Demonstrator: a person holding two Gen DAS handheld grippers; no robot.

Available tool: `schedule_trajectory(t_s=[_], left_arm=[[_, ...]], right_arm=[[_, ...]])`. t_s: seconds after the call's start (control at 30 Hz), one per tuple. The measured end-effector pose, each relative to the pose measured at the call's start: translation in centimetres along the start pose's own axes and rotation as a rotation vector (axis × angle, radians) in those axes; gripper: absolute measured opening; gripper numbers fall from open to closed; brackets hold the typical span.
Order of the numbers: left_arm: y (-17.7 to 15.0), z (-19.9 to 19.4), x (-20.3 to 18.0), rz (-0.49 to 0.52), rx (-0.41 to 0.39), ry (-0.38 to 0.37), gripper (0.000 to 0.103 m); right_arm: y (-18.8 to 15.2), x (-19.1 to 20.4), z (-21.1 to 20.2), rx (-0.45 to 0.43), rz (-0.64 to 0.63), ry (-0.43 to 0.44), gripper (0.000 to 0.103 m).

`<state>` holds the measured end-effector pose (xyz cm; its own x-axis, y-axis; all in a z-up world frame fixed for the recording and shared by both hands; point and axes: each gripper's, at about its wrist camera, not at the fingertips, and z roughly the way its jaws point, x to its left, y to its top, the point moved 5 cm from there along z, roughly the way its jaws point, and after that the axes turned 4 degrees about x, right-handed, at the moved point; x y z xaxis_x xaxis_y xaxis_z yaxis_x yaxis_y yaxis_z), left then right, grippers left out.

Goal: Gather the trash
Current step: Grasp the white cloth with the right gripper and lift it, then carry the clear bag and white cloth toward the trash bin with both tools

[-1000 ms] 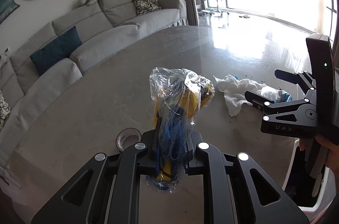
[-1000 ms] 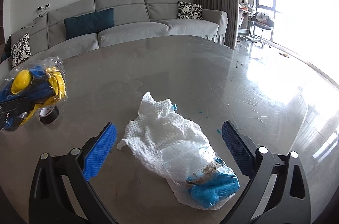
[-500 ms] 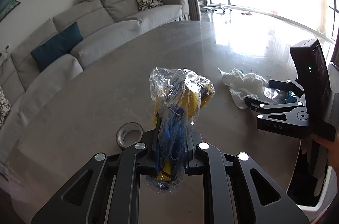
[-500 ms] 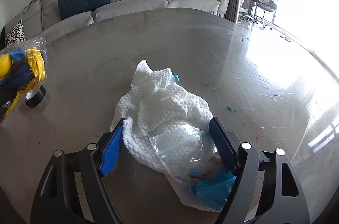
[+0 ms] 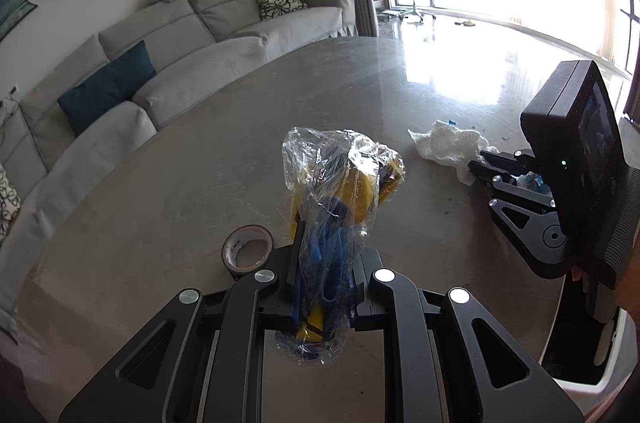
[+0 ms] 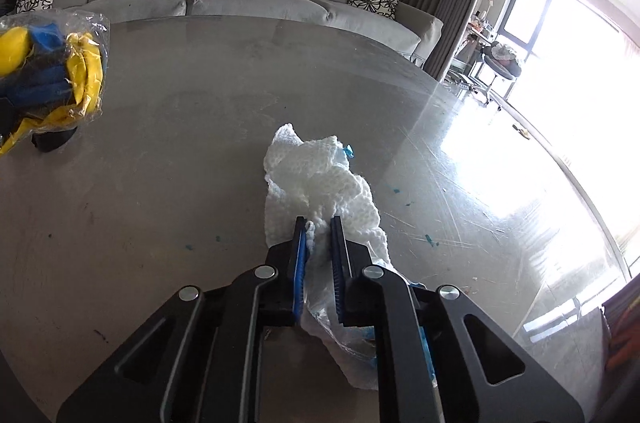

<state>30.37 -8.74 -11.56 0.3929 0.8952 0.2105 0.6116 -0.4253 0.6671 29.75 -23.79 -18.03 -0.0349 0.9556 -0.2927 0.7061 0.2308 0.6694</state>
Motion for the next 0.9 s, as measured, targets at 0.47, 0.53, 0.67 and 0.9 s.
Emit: schedule_trajectory(t_s=[0.47, 0.53, 0.67, 0.9], left_arm=[[-0.1, -2.6, -0.6, -0.027, -0.031, 0.027, 0.017], [-0.2, -3.1, -0.6, -0.027, -0.037, 0.032, 0.017], [-0.3, -4.2, -1.0, -0.029, -0.05, 0.035, 0.017], [-1.2, -5.8, -1.1, -0.016, -0.064, 0.036, 0.017]], right_arm=[[3.6, -1.1, -8.1, -0.178, 0.157, 0.287, 0.009], [4.1, -1.1, -9.6, -0.202, 0.159, 0.319, 0.009], [4.7, -0.9, -12.3, -0.236, 0.158, 0.361, 0.009], [5.1, -0.5, -14.8, -0.267, 0.149, 0.394, 0.009]])
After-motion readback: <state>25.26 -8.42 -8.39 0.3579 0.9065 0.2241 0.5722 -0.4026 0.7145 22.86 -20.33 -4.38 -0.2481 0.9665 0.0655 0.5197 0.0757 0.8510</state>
